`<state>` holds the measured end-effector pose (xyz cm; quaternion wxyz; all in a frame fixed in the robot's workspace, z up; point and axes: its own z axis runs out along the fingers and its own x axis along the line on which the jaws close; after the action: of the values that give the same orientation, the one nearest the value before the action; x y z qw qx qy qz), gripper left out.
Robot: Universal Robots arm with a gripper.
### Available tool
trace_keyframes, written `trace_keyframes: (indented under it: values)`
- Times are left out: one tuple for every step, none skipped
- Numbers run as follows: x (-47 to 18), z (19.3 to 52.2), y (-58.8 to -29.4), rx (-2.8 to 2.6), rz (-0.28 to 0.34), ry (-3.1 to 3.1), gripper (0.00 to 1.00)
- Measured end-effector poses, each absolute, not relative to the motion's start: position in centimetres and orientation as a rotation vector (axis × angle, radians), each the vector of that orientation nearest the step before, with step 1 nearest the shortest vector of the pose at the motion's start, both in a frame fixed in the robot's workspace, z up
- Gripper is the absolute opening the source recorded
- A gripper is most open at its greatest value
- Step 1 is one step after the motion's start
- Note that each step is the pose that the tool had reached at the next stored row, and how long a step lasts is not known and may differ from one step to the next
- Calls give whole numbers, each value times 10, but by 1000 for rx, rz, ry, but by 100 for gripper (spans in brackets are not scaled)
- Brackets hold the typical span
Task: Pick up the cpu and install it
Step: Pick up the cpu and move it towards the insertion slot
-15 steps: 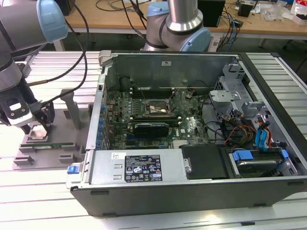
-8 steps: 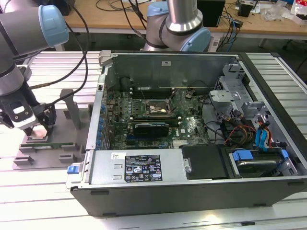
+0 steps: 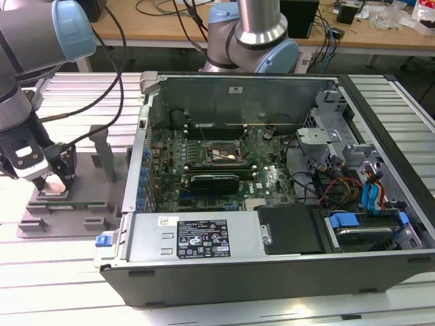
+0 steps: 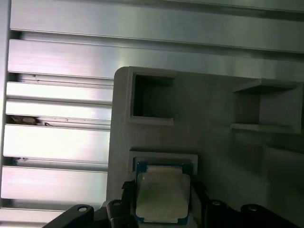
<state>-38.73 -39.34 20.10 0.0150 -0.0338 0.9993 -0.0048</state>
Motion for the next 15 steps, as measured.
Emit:
trace_keyframes:
  values:
    - [-387,204,-393,-105,-15,3110,55]
    - [-387,206,-393,-105,-15,3110,55]
    - [-387,207,-393,-105,-15,3110,55]
    - [-387,207,-393,-105,-15,3110,55]
    - [-387,208,-393,-105,-15,3110,55]
    - [-387,208,-393,-105,-15,3110,55]
    - [-387,209,-393,-105,-15,3110,55]
    - [-388,210,-393,-105,-15,3111,55]
    - [-388,211,-393,-105,-15,3110,55]
    - [-388,211,-393,-105,-15,3110,55]
    - [-387,213,-393,-105,-15,3110,55]
    - [-387,216,-393,-105,-15,3110,55]
    - [-387,217,-393,-105,-15,3110,55]
    - [-387,217,-393,-105,-15,3110,55]
    - [-387,219,-393,-105,-15,3110,55]
